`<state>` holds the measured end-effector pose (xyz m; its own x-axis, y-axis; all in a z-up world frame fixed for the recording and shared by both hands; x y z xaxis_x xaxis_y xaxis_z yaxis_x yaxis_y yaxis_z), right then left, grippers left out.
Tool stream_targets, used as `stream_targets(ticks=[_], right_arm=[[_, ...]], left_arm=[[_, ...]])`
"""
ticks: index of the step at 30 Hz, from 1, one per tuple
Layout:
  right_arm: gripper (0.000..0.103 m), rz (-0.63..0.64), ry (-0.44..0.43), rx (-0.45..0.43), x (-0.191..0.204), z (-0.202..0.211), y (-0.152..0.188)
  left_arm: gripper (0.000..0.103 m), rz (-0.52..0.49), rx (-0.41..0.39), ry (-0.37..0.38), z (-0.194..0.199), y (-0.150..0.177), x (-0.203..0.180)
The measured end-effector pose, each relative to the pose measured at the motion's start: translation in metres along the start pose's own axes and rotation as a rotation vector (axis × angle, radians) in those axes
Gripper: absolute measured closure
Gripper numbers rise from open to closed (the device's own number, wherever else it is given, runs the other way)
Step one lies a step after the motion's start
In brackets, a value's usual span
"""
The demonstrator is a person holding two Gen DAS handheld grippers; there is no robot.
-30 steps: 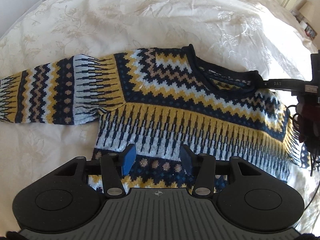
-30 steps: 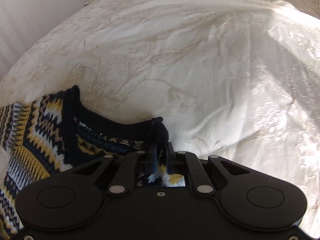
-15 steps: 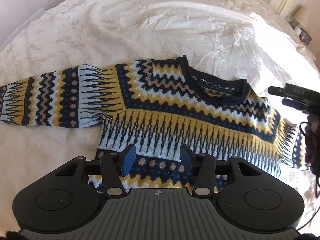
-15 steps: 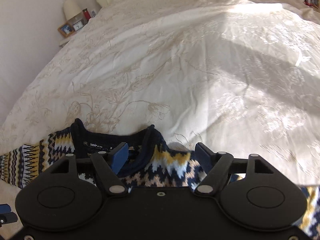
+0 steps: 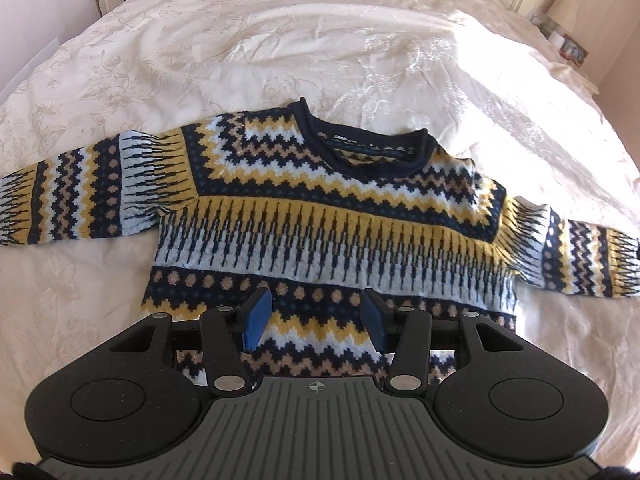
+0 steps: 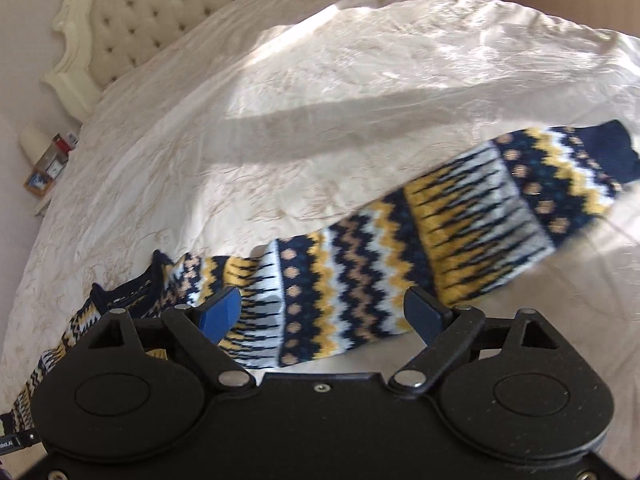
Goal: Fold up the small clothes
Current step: 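Grasp the navy sleeve cuff with the right gripper and lift it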
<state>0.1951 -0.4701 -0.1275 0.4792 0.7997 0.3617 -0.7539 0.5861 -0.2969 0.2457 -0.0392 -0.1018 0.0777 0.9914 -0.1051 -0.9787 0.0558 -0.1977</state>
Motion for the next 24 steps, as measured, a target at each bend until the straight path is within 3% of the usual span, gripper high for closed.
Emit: stream_targets(ticks=[6,10,15,20,22,24], right_arm=[[0.013,-0.112,0.041,-0.066,-0.075,0.028,-0.024],[0.013,-0.209,0.024,-0.081,-0.125,0.03,-0.038],[0.013,-0.3,-0.05,-0.068,-0.161,0.014,-0.052],[0.012,-0.327,-0.106,-0.08,-0.171,-0.005,-0.063],[0.016,-0.343,-0.109,-0.087,-0.174,-0.01,-0.065],[0.044,-0.345,-0.091,-0.08,-0.174,-0.012,-0.066]], left_arm=[[0.056,0.016,-0.016,0.0,0.008,0.017,-0.024],[0.056,0.044,-0.027,-0.015,0.014,0.028,-0.037],[0.056,0.08,-0.039,-0.044,0.022,0.038,-0.044],[0.056,0.121,-0.054,-0.068,0.031,0.047,-0.04],[0.056,0.128,-0.051,-0.073,0.031,0.049,-0.038],[0.056,0.128,-0.05,-0.077,0.032,0.051,-0.035]])
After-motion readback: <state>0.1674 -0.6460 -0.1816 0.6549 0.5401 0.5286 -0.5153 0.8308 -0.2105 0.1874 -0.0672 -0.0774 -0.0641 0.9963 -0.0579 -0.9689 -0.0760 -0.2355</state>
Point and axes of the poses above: each gripper's, at about its wrist camera, not at the fingertips, and z roughly against the way its jaws point, x to its left, y to its underside, the point moved 3 cm from there along -z, roughly the way its jaws point, and after that the axes turned 15 degrees about x, right-handed, at the moved point
